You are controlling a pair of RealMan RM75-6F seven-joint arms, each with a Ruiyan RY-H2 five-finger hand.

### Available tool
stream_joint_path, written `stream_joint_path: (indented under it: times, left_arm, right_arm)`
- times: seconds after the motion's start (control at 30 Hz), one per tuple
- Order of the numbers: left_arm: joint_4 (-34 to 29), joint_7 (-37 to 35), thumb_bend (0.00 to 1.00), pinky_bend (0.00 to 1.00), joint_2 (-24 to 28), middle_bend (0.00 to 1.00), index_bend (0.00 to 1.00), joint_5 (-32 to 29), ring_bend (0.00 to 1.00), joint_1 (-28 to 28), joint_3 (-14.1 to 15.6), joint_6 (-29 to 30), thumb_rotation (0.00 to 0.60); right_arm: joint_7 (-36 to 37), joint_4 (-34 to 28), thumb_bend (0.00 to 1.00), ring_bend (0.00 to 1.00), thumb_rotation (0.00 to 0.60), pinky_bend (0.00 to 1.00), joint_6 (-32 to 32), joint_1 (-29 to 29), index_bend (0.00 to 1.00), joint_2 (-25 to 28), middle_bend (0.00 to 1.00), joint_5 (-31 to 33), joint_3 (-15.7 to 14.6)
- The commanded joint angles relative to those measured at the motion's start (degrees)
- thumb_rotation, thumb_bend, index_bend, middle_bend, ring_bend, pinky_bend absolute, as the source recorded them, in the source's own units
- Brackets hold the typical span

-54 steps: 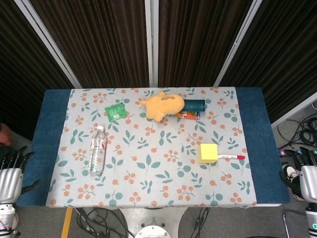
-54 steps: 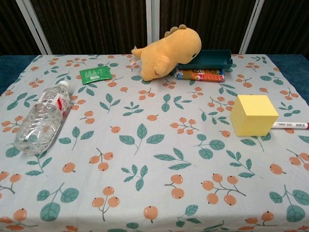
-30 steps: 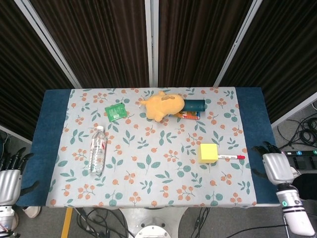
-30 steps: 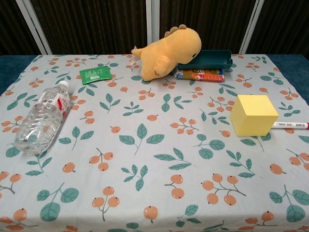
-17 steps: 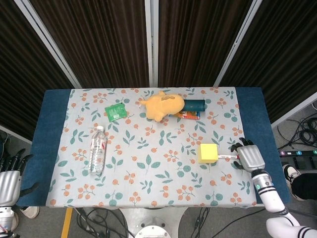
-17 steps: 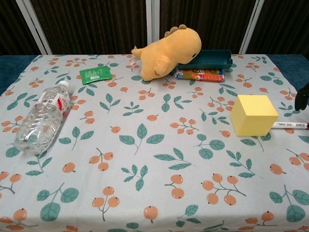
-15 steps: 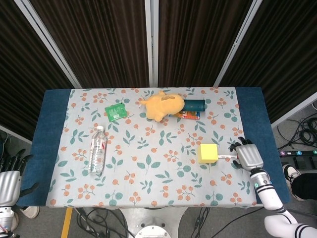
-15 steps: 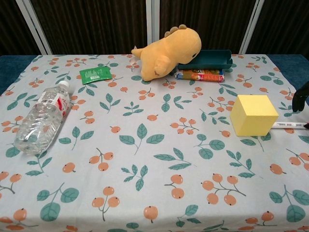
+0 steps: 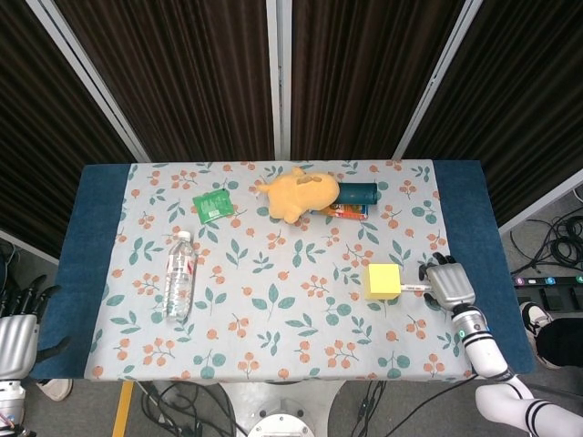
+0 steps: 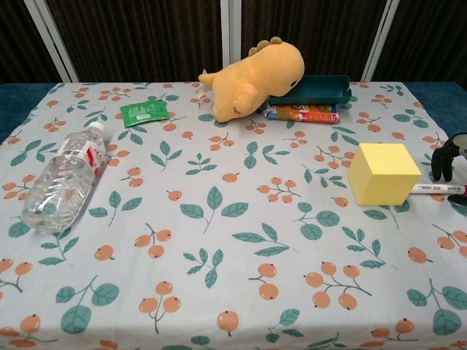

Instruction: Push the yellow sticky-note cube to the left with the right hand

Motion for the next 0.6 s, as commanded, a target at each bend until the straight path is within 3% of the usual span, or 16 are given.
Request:
stream_joint_path:
  times: [0.03, 0.6]
  left_arm:
    - [0.07, -0.06, 0.09, 0.11, -0.05, 0.19, 0.26, -0.04, 0.18, -0.01, -0.02, -0.06, 0.600]
    - [0.68, -0.40, 0.09, 0.11, -0.50, 0.19, 0.26, 0.27, 0.18, -0.18, -0.26, 0.04, 0.600]
  right_arm:
    - [0.06, 0.09, 0.18, 0.15, 0.600, 0.22, -0.04, 0.12, 0.47, -0.10, 0.46, -0.02, -0.15]
    - [0.09, -2.48, 0.44, 0.25, 0.600, 0.27, 0.38, -0.29, 0.64, 2.79, 0.54, 0.98, -0.86]
